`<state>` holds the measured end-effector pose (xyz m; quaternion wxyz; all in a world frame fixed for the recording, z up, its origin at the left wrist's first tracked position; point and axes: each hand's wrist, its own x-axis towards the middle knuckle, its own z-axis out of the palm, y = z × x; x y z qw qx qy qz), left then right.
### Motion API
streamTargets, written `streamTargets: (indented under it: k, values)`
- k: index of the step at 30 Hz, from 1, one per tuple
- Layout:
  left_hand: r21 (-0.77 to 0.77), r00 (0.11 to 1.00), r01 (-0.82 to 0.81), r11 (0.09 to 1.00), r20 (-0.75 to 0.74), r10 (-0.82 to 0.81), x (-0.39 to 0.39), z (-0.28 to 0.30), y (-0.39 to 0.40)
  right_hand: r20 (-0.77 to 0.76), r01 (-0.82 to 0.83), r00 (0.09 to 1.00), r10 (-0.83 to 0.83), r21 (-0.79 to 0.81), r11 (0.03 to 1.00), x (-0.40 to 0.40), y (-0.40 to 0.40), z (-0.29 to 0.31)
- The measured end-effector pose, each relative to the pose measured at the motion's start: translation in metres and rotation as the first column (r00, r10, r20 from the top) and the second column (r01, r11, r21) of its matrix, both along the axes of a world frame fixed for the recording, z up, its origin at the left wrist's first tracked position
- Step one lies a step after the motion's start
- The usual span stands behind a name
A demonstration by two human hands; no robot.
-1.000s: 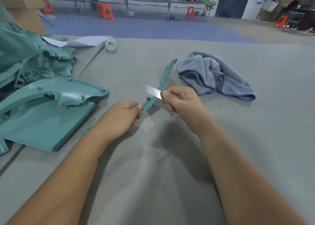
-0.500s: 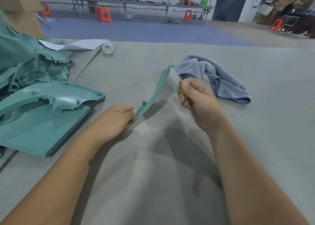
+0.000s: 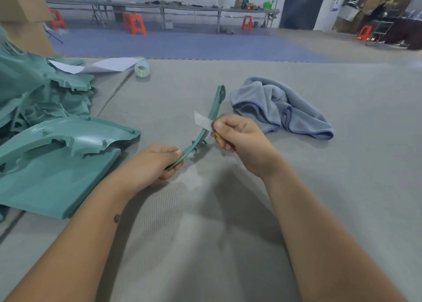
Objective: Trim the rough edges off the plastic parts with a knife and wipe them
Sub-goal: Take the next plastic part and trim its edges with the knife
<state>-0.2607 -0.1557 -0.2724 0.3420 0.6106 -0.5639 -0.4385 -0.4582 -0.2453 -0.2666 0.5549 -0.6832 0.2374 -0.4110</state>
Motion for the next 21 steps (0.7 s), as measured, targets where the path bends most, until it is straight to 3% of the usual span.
streamTargets:
  k: [3, 7, 13, 16, 18, 21]
  values:
    - [0.027, 1.000, 0.017, 0.999, -0.010, -0.017, 0.000, -0.001, 0.000, 0.115, 0.132, 0.984, -0.135, 0.029, 0.991, -0.011, -0.011, 0.008]
    - [0.048, 0.998, 0.013, 0.999, -0.065, -0.010, 0.000, -0.002, -0.002, 0.044, 0.182, 0.983, -0.180, -0.052, 0.982, -0.025, -0.021, 0.020]
    - [0.054, 0.997, 0.009, 0.999, -0.073, -0.005, 0.000, -0.003, -0.002, 0.102, 0.307, 0.946, -0.306, 0.013, 0.952, -0.009, -0.011, 0.010]
    - [0.044, 1.000, 0.009, 0.999, -0.030, -0.008, -0.002, 0.000, 0.000, 0.212, 0.379, 0.885, -0.414, 0.187, 0.906, -0.006, -0.014, 0.016]
    - [0.038, 1.000, 0.002, 0.999, -0.012, -0.002, -0.004, 0.001, 0.002, 0.265, 0.376, 0.848, -0.459, 0.309, 0.874, -0.015, -0.018, 0.017]
    - [0.049, 1.000, -0.011, 0.999, -0.004, 0.011, -0.005, 0.004, 0.003, 0.251, 0.243, 0.914, -0.317, 0.287, 0.927, -0.029, -0.018, 0.012]
